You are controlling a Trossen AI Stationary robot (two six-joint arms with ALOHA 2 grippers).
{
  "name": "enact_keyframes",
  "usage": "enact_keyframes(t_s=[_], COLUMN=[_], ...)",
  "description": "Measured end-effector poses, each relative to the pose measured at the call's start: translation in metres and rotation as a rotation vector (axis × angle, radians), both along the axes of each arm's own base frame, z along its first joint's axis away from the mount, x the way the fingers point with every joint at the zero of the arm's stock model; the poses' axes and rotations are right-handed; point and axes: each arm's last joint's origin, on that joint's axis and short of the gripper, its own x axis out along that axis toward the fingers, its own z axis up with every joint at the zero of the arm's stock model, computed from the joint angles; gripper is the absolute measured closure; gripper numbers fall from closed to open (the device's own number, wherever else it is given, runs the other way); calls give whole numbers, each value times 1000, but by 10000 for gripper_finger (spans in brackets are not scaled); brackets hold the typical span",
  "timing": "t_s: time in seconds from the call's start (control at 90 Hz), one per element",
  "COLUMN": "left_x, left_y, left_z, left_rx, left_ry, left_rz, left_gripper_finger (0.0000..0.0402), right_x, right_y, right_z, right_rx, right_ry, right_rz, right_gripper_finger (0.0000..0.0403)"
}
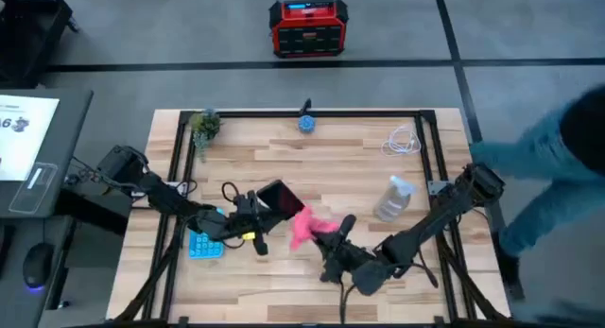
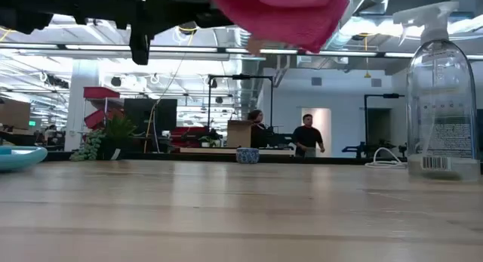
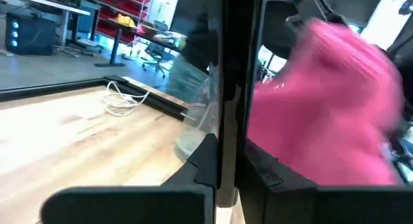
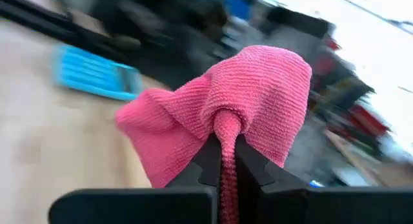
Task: Apply microfiber cloth
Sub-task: Wipe the front of the black cellphone using the pink microfiber cloth
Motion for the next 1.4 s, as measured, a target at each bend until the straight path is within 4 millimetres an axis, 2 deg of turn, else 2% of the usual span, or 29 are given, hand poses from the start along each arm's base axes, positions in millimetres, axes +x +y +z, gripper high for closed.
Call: enact_keyframes(t_s=[0.111,0.322,0.467,0.6,0.689,0.778,0.989,1.122,1.222,1.333,1.4], left_x=[0,3,8,9,8,8,8,8,8,7,7], left_y=[0,-2,-5,-6,-8,-8,-8,-8,-8,-8,-9], left_z=[0,4,10,10,11,12,13,14,15,15,15], left_rx=[-1,11,48,51,49,57,52,52,48,46,50], left_ry=[-2,-6,14,26,19,10,-3,-10,-16,-15,-15], left_rz=[2,5,11,19,-2,-10,-9,-1,6,19,5], left_gripper_finger=[392,392,392,392,392,392,392,392,392,392,392], right_x=[10,34,38,29,23,22,35,39,37,27,23], right_y=[-7,-46,-57,-51,-45,-41,-47,-50,-52,-45,-40], right_z=[2,-5,-8,-6,-3,-3,-11,-15,-15,-12,-11], right_rx=[90,199,209,137,110,121,253,251,225,141,112], right_ry=[-30,-74,-76,-136,-156,-150,-69,-42,-76,-163,-189], right_rz=[12,-98,-156,-329,-365,-333,-101,-71,-165,-365,-419], right_gripper_finger=[403,403,403,403,403,403,403,403,403,403,403])
